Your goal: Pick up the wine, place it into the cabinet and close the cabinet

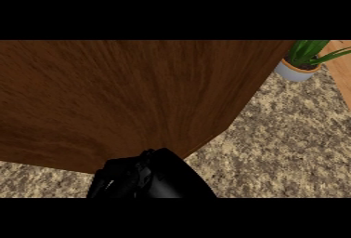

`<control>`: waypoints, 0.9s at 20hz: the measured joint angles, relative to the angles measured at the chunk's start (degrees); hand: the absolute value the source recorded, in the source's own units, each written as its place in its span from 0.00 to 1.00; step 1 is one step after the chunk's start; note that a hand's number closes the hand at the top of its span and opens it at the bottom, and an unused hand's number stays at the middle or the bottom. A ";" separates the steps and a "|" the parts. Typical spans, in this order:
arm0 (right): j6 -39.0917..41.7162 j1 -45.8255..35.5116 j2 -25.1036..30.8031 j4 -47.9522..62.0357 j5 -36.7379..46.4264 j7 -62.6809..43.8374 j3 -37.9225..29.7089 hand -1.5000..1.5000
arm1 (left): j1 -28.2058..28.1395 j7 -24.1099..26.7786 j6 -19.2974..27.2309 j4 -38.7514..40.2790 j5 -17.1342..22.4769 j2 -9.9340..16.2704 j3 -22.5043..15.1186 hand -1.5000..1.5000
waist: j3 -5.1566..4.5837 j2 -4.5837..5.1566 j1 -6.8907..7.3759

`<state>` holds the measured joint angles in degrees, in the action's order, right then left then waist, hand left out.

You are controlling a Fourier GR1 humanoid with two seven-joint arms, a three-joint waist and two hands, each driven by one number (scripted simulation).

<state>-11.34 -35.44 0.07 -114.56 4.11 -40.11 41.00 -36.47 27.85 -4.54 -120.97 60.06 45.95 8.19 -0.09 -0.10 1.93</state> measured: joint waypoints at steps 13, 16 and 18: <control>1.65 -16.98 0.03 26.52 -4.11 10.50 -14.42 1.00 | 0.40 -6.25 -5.12 0.76 -0.70 -3.06 3.54 0.00 | 0.00 0.23 -0.59; 3.37 -17.74 -0.10 30.43 -3.81 14.62 -16.06 1.00 | 2.29 -7.54 -4.62 0.72 -2.20 -4.49 1.61 0.00 | -0.09 -0.20 -0.82; 5.66 -18.42 0.18 32.27 -5.24 16.07 -17.47 1.00 | 3.51 -9.05 -3.84 0.17 -2.30 -4.61 1.02 0.00 | -0.28 -0.37 -0.77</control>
<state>-5.68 -53.86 0.25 -82.29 -1.13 -24.04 23.53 -32.96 18.81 -8.38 -120.80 57.76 41.34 9.22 -0.36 -0.47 1.16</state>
